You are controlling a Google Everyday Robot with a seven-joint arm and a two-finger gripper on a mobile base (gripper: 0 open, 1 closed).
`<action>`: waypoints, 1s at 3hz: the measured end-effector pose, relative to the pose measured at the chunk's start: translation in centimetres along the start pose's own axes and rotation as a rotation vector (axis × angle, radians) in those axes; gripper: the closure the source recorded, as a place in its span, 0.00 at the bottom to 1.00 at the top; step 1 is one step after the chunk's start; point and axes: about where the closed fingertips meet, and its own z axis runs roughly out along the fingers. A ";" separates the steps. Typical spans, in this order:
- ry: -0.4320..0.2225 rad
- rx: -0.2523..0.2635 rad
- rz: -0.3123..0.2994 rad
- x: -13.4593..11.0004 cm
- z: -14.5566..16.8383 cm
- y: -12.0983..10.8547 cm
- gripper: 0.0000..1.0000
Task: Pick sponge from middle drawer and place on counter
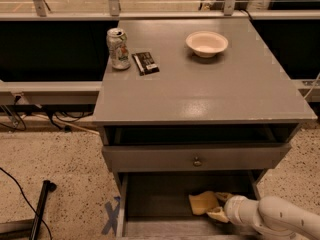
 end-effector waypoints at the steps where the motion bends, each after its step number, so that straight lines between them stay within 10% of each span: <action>1: -0.042 -0.019 -0.010 -1.1 0.5 0.8 0.72; 3: -0.210 -0.069 -0.076 -6.7 -0.5 3.1 1.00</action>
Offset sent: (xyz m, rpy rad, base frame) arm -0.0074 0.0732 0.0192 0.1170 -0.0606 0.1508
